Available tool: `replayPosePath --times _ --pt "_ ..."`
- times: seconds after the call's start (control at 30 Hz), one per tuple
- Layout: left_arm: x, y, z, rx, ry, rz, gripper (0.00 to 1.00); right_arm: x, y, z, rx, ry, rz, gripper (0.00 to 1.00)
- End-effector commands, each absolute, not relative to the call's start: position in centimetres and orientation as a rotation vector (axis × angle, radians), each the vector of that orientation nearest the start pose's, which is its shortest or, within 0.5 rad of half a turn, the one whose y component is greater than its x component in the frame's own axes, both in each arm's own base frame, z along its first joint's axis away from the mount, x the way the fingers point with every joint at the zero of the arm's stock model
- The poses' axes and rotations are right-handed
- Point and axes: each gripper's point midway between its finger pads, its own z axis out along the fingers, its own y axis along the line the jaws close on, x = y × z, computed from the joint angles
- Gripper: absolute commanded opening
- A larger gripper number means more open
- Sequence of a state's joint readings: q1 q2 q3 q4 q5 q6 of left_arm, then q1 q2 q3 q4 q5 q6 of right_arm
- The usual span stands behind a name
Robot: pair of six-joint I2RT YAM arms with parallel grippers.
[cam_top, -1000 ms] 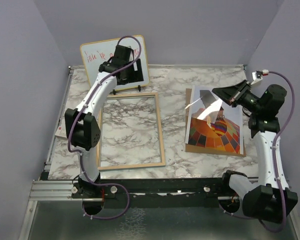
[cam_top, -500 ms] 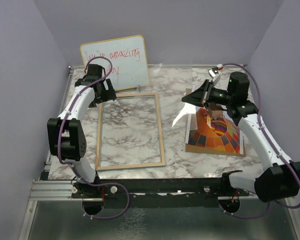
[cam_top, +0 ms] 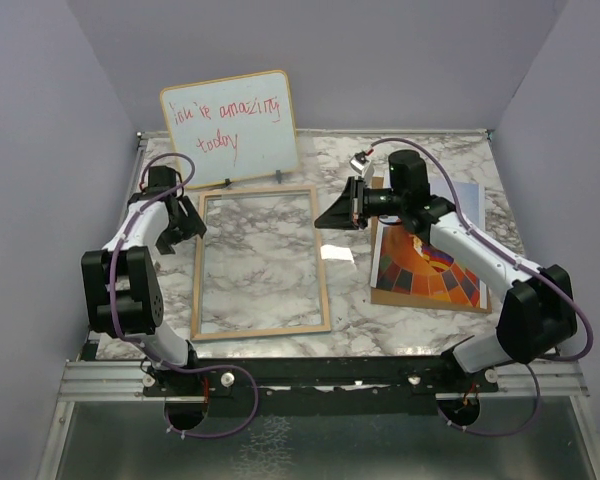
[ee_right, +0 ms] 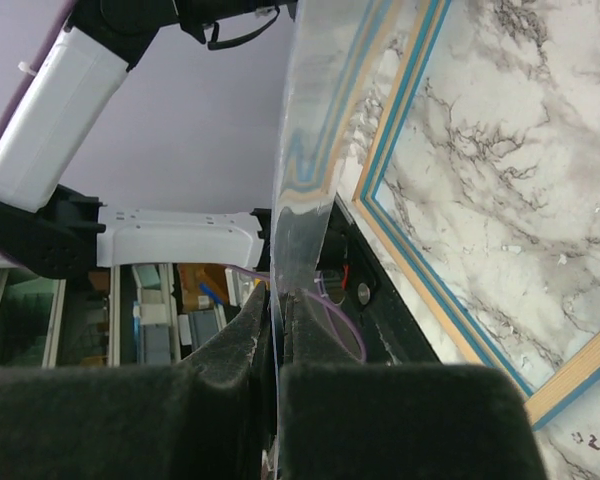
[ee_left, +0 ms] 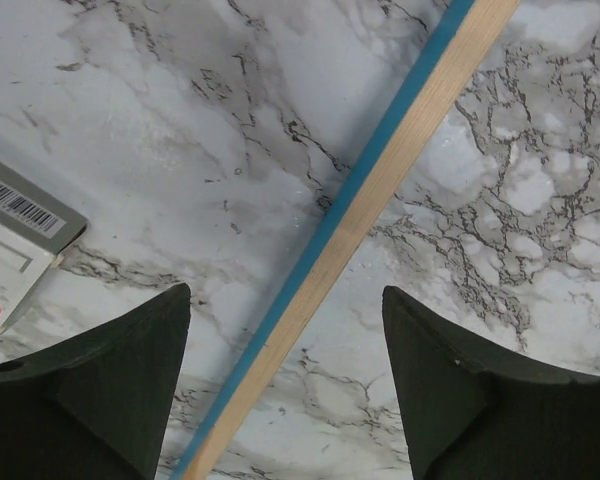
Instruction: Put the photo into the frame
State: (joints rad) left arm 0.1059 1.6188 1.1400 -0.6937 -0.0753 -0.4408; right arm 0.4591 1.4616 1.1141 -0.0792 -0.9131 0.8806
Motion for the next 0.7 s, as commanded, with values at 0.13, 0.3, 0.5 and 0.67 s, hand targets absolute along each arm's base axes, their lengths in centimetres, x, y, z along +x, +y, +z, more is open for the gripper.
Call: replayPosePath --times 0.13,0.3,0.5,0.67 --pt "33.5 -0.2 4.6 -0.712 2.699 -0.238 0.64 27.5 30.9 26.9 -0.296 2.193 1.644 0.01" --pt "33.4 -1.9 3.3 -0.665 2.747 -0.286 0.48 26.8 30.5 26.5 -0.31 2.213 1.63 0.01" --pt "33.7 -6.4 2.8 -0.549 2.778 -0.41 0.29 26.3 30.4 26.9 -0.316 2.217 1.639 0.01" --pt "34.4 -7.4 3.4 -0.522 2.759 -0.422 0.28 26.0 30.1 26.6 -0.326 2.232 1.614 0.01"
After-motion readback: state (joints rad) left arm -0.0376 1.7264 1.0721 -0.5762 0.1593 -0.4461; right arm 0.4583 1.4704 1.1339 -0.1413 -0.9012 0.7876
